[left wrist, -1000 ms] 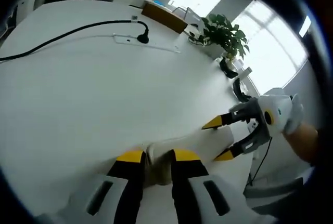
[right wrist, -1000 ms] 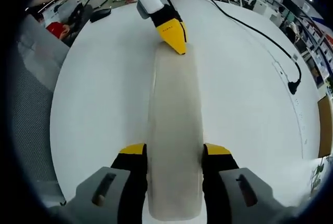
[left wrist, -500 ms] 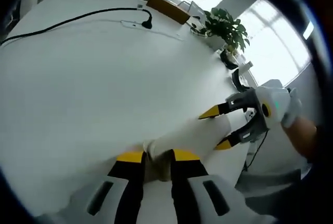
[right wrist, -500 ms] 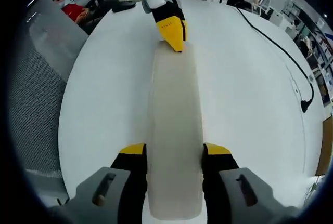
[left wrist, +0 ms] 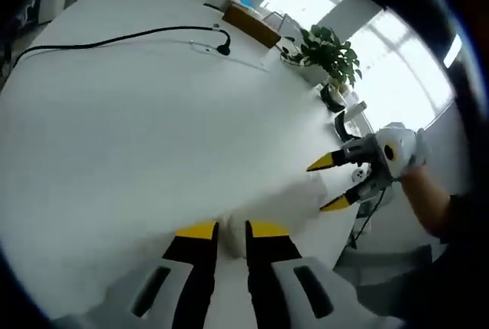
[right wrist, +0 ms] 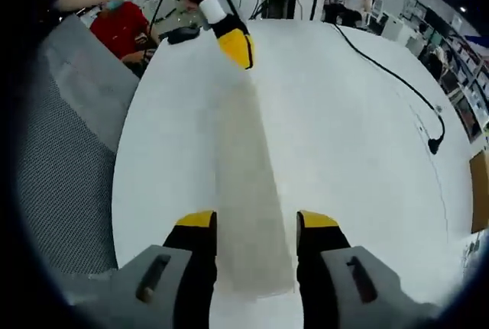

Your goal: Arrange the utensils inside the cutlery case until each visible utensil rests in its matching compartment.

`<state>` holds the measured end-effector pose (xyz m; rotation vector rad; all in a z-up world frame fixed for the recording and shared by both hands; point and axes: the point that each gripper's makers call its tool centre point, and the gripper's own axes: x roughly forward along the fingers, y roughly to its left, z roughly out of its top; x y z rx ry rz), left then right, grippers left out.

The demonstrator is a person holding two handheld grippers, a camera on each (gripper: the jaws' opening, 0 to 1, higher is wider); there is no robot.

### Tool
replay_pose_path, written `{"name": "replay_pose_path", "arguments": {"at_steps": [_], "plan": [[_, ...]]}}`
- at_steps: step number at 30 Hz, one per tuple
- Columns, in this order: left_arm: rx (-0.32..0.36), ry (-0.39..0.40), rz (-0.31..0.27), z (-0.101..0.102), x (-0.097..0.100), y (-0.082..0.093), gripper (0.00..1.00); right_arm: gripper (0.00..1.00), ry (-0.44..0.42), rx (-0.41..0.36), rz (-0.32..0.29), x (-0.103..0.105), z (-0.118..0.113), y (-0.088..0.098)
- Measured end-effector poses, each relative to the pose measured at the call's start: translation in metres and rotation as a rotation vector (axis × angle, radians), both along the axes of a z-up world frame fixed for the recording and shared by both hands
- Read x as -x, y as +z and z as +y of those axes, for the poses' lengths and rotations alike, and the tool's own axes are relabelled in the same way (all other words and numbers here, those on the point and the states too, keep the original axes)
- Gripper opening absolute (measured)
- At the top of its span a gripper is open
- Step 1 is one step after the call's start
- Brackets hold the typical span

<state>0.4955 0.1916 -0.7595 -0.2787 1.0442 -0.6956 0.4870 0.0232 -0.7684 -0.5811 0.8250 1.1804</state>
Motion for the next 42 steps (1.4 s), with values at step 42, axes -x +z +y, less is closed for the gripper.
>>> {"name": "replay_pose_path", "arguments": {"at_steps": [42], "plan": [[-0.405,-0.382,0.078,-0.021,0.024,-0.039,0.00,0.00,-0.119,0.316,0.173,0.021,-0.047,-0.035]]}}
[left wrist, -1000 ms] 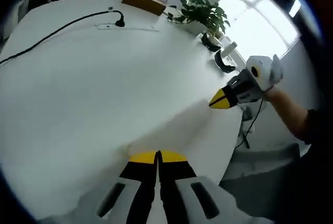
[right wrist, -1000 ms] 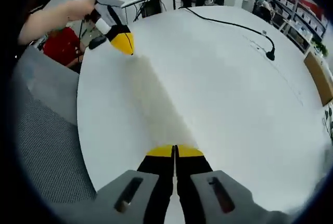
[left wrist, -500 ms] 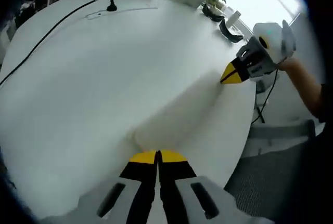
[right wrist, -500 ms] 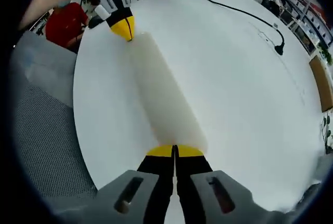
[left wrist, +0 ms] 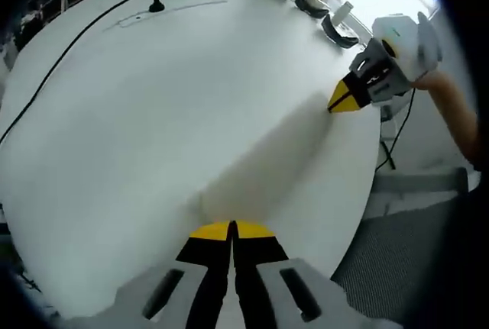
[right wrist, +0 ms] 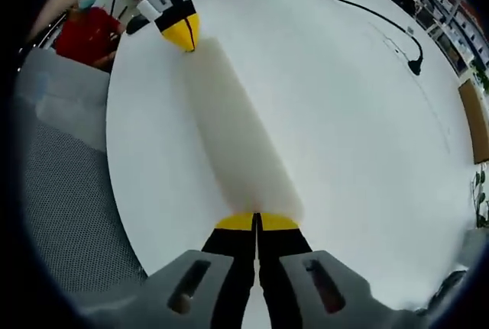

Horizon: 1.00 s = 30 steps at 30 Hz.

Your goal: Arrange the utensils inside the cutlery case until each visible utensil rests in its matching compartment.

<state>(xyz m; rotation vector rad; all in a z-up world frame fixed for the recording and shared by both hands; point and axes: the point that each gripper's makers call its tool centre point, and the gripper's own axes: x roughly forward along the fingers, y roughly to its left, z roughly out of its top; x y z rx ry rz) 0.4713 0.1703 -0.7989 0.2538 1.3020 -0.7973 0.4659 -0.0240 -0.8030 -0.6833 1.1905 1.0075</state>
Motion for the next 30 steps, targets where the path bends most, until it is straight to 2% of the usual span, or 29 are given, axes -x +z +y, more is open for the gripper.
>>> {"name": "replay_pose_path", "arguments": {"at_steps": [3,8,10,11,12,13,14,15,17,19,20,21,22,24,26,30], "plan": [[-0.059,-0.058,0.003,-0.001,0.002,0.001,0.00,0.00,0.012,0.007,0.003,0.001,0.000,-0.001],[-0.069,-0.056,0.024,-0.002,0.004,0.001,0.00,0.00,0.017,0.035,-0.019,0.001,-0.001,-0.001],[-0.091,-0.104,0.006,-0.003,0.004,0.002,0.00,0.00,0.005,0.018,0.019,0.000,-0.002,0.001],[-0.089,-0.105,0.001,-0.003,0.003,0.002,0.00,0.00,0.007,0.004,0.041,0.001,-0.002,0.002],[-0.056,-0.088,-0.015,-0.006,0.001,0.004,0.00,0.00,-0.060,-0.001,0.037,-0.003,-0.004,0.004],[-0.028,-0.043,-0.036,-0.010,-0.004,0.007,0.00,0.00,-0.065,0.002,0.022,-0.007,-0.006,0.005],[-0.013,0.001,-0.023,-0.013,-0.006,0.012,0.00,0.00,-0.077,-0.009,-0.054,-0.020,-0.005,0.010],[0.024,-0.004,-0.060,-0.021,-0.014,0.016,0.00,0.00,-0.099,-0.043,-0.059,-0.023,0.001,0.013],[-0.005,-0.017,-0.048,-0.022,-0.014,0.011,0.00,0.00,-0.077,-0.025,-0.007,-0.016,0.007,0.008],[-0.035,-0.033,-0.034,-0.021,-0.013,0.002,0.00,0.00,-0.034,0.014,-0.023,-0.018,0.006,0.004],[-0.057,-0.054,-0.036,-0.019,-0.011,-0.001,0.00,0.00,-0.034,0.020,-0.009,-0.016,0.009,0.000],[-0.009,-0.067,-0.044,-0.025,-0.012,0.004,0.00,0.00,-0.034,0.025,0.001,-0.015,0.009,-0.002],[-0.037,-0.035,-0.022,-0.021,-0.011,0.003,0.00,0.00,-0.046,0.030,0.004,-0.017,0.008,0.000],[-0.054,-0.078,-0.023,-0.021,-0.008,0.001,0.00,0.00,-0.053,0.030,0.011,-0.018,0.007,0.000],[-0.085,-0.060,-0.007,-0.023,-0.009,0.000,0.00,0.00,-0.075,0.009,0.030,-0.017,0.006,-0.001],[-0.114,-0.084,0.002,-0.023,-0.011,-0.002,0.00,0.00,-0.028,0.041,0.026,-0.016,0.009,-0.002]]}}
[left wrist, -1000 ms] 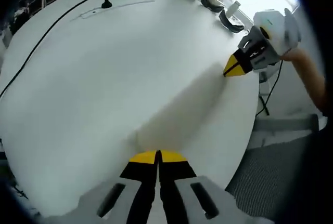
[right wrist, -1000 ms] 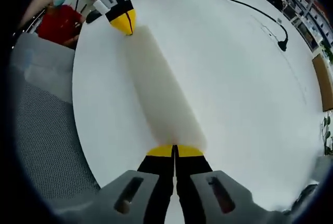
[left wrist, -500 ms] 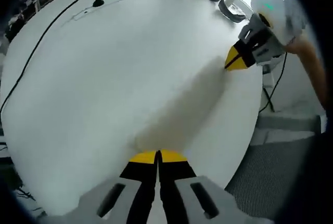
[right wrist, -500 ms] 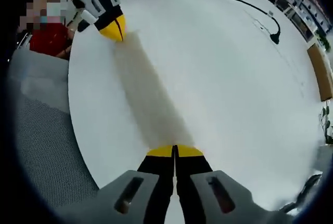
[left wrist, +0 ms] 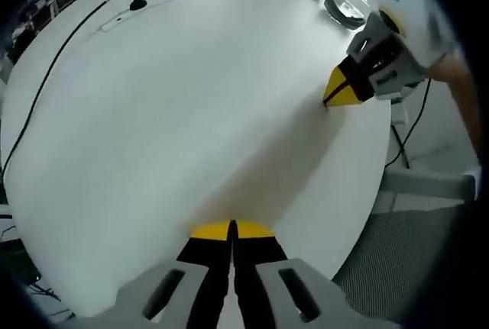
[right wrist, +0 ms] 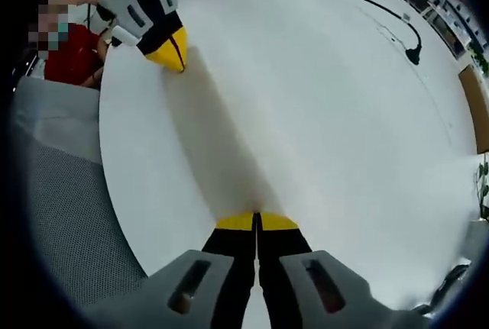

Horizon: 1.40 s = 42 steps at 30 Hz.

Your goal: Arrange the utensils inside the cutlery case until each visible utensil rests in its matching compartment.

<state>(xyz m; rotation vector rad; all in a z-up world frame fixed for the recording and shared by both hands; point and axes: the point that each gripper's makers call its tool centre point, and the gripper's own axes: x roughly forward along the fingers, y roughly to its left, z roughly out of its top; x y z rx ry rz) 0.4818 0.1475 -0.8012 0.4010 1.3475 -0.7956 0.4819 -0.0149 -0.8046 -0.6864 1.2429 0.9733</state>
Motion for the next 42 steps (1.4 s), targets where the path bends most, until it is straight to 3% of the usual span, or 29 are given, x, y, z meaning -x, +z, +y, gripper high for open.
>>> {"name": "replay_pose_path", "arguments": {"at_steps": [1,2,13,20,21,22,24,29,34,37,39,40,41,42], "plan": [[0.021,-0.036,-0.020,-0.001,-0.005,-0.003,0.00,0.00,-0.003,0.015,0.000,0.000,-0.001,-0.001],[0.000,0.006,0.017,0.001,-0.002,-0.002,0.00,0.00,-0.005,0.016,0.001,0.000,-0.001,-0.001],[-0.013,-0.032,-0.012,-0.002,-0.002,-0.002,0.00,0.00,-0.007,0.055,-0.010,0.000,0.000,-0.001],[-0.066,-0.266,-0.102,-0.003,0.000,-0.002,0.00,0.00,0.061,0.106,-0.033,0.001,0.000,-0.001],[-0.090,-0.375,-0.136,-0.005,0.000,-0.001,0.00,0.00,0.094,0.125,-0.055,0.001,0.000,-0.001],[-0.120,-0.411,-0.157,-0.005,0.001,-0.001,0.00,0.00,0.109,0.139,-0.067,0.001,0.000,-0.001],[-0.180,-0.441,-0.175,-0.005,0.002,-0.001,0.01,0.00,0.132,0.164,-0.082,0.003,0.001,-0.001],[-0.244,-0.539,-0.202,-0.007,0.003,-0.002,0.01,0.00,0.202,0.140,-0.059,0.002,0.001,-0.001],[-0.256,-0.523,-0.154,-0.006,0.000,-0.003,0.01,0.00,0.166,0.103,-0.059,0.002,0.000,-0.001],[-0.246,-0.500,-0.138,-0.005,0.000,-0.002,0.01,0.00,0.251,0.151,-0.089,0.002,0.001,-0.002],[-0.242,-0.500,-0.133,-0.006,0.001,-0.003,0.01,0.00,0.259,0.169,-0.070,0.002,0.003,-0.003],[-0.231,-0.446,-0.089,-0.001,0.012,-0.005,0.01,0.00,0.313,0.170,-0.062,0.000,0.004,-0.002],[-0.227,-0.494,-0.122,-0.001,0.001,-0.005,0.01,0.00,0.236,0.167,-0.057,0.001,0.003,-0.002],[-0.230,-0.481,-0.119,-0.001,0.001,-0.006,0.01,0.00,0.197,0.151,-0.051,0.002,0.004,-0.002]]}}
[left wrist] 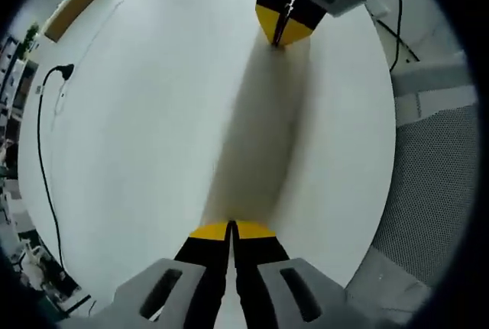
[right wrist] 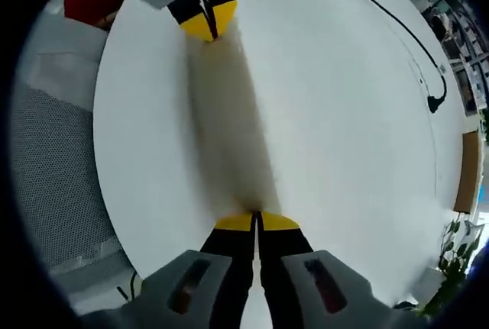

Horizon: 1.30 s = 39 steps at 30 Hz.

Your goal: Arrange the utensils inside the cutlery case until each visible utensil rests in its matching compartment.

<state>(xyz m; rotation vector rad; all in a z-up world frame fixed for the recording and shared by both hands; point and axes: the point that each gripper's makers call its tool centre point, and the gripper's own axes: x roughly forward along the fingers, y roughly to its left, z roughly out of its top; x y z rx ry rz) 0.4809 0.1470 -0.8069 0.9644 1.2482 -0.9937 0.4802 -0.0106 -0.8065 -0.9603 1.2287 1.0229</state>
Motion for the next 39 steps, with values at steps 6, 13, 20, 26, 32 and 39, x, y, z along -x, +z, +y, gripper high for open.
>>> {"name": "replay_pose_path", "arguments": {"at_steps": [6,13,20,26,32,39], "plan": [[-0.005,0.013,0.001,0.000,-0.001,-0.002,0.01,0.00,-0.003,-0.080,-0.032,0.000,-0.001,0.002],[0.010,0.009,0.021,-0.003,-0.001,-0.001,0.01,0.00,-0.011,-0.110,-0.035,0.000,-0.003,0.002],[0.094,-0.010,-0.075,-0.004,0.002,0.003,0.00,0.00,-0.029,-0.222,-0.162,0.002,-0.003,0.004],[0.247,0.072,-0.146,-0.006,-0.004,0.018,0.00,0.19,-0.057,-0.353,-0.260,-0.011,-0.001,0.026],[0.336,-0.036,-0.173,-0.004,-0.001,0.031,0.18,0.49,0.115,-0.343,-0.137,0.007,-0.006,0.019],[0.372,-0.133,-0.103,-0.007,0.010,0.001,0.63,0.50,0.192,-0.309,-0.071,0.009,-0.008,-0.005]]}}
